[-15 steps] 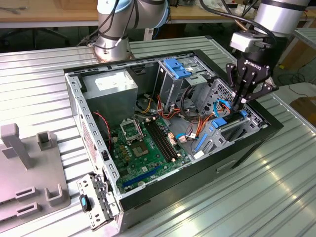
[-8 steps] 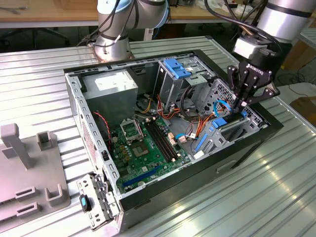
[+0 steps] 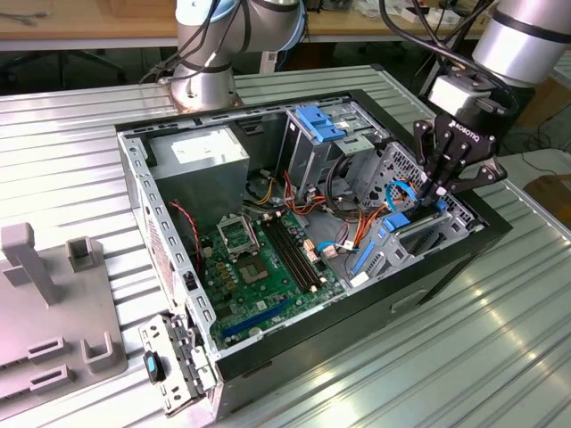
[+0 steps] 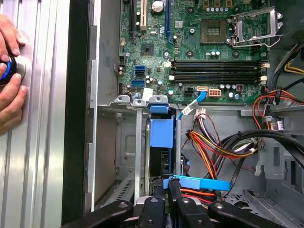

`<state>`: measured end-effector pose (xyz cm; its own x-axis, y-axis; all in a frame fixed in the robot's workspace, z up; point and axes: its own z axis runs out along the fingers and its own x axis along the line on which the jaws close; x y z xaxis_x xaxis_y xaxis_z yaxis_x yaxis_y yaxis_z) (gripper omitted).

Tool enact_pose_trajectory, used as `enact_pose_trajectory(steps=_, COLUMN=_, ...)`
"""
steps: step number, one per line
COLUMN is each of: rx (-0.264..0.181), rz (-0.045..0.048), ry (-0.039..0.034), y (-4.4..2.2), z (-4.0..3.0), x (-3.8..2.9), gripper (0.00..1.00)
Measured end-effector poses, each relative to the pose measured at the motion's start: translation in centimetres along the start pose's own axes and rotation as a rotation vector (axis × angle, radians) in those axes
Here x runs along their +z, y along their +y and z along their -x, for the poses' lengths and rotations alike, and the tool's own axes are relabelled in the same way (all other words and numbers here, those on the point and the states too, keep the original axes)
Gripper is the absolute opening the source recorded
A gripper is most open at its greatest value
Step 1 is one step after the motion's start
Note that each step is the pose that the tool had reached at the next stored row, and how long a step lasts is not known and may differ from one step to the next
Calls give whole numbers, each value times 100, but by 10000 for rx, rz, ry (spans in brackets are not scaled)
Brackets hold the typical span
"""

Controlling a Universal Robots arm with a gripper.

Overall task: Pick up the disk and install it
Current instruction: 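Insert the second disk wire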

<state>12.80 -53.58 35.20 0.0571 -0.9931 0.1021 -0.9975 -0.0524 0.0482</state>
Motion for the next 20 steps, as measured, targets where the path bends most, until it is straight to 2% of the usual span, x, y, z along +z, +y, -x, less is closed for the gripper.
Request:
enact_pose_trajectory(steps=15, rx=-89, rz=-10, ry=0, y=1, z=-17, x=3, gripper=16)
enact_pose_trajectory(steps=20, rx=-91, rz=-11, ry=-24, y=-1, z=-12, x=28, gripper=16)
